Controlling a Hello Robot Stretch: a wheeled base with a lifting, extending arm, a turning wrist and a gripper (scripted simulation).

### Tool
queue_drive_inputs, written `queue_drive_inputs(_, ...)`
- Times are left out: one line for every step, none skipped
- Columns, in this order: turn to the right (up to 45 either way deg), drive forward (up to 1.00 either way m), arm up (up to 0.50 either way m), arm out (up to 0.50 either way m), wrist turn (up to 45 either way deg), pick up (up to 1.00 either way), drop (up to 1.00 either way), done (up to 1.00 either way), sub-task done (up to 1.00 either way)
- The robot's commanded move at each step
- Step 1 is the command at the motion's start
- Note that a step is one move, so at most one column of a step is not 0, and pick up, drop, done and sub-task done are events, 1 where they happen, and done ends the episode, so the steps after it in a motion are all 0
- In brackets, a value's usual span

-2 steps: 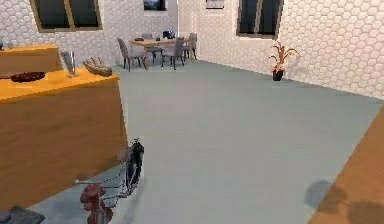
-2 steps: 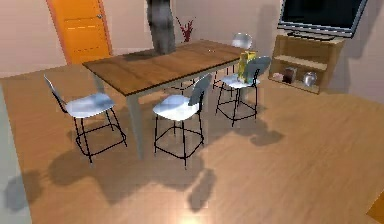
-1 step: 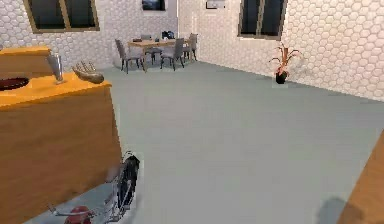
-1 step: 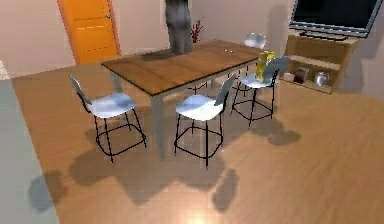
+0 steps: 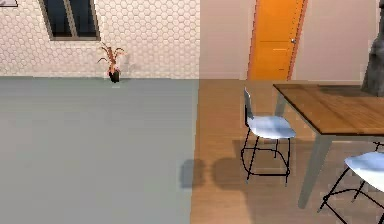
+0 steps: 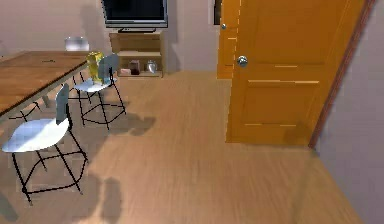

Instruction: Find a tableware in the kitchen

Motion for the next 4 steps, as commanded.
queue_drive_inputs(27.0,0.00,0.00,0.00,0.0,0.00,0.00,0.00,0.00)
queue_drive_inputs(0.0,0.30,0.00,0.00,0.0,0.00,0.00,0.00,0.00)
queue_drive_inputs(-45.0,0.00,0.00,0.00,0.0,0.00,0.00,0.00,0.00)
queue_drive_inputs(-24.0,0.00,0.00,0.00,0.0,0.00,0.00,0.00,0.00)
